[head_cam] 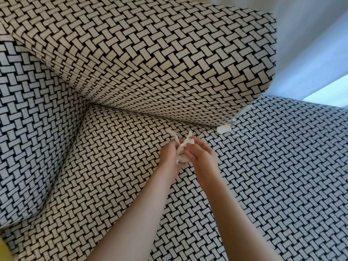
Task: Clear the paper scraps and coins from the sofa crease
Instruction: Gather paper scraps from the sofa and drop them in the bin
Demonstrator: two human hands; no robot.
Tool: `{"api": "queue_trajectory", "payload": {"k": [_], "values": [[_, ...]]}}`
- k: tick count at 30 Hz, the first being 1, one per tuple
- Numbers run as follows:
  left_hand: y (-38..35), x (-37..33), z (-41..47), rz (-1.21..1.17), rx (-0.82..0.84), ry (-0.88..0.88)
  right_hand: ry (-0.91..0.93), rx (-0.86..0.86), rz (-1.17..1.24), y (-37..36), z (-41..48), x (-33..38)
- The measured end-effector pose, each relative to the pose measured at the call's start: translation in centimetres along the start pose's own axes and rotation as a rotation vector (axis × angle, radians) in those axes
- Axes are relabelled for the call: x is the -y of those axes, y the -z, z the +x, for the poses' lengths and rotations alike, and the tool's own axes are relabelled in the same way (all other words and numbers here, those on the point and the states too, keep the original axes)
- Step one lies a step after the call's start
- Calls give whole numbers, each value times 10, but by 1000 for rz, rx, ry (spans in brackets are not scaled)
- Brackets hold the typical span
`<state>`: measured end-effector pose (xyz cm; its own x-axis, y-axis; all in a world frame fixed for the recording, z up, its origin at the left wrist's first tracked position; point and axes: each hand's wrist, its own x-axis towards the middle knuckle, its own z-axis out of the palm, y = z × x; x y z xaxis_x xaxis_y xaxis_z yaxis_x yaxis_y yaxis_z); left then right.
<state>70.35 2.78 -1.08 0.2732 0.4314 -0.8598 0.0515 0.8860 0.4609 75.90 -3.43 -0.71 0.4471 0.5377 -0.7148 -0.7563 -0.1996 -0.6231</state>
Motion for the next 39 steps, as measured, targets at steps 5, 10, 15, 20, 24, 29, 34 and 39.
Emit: {"api": "queue_trajectory", "payload": {"k": [5, 10, 15, 20, 24, 29, 34, 39], "values": [[5, 3, -6, 78, 18, -28, 134, -148, -298, -2, -4, -15], [7, 3, -7, 180, -78, -128, 209, -128, -620, -1, 7, -1], [24, -10, -6, 250, -66, -150, 349, -317, -809, 14, 37, 20], [28, -10, 1, 504, -155, -233, 413, -262, -1033, 17, 46, 20], [24, -12, 8, 703, -120, -324, 410, -190, -1082, 24, 50, 27], [16, -8, 14, 1047, -72, -395, 297, -82, -1025, 40, 47, 35], [11, 2, 14, 1073, -87, -477, 408, -58, -1215, 41, 33, 26], [5, 7, 8, 1302, 10, -496, 448, -68, -1308, 37, 36, 18]]}}
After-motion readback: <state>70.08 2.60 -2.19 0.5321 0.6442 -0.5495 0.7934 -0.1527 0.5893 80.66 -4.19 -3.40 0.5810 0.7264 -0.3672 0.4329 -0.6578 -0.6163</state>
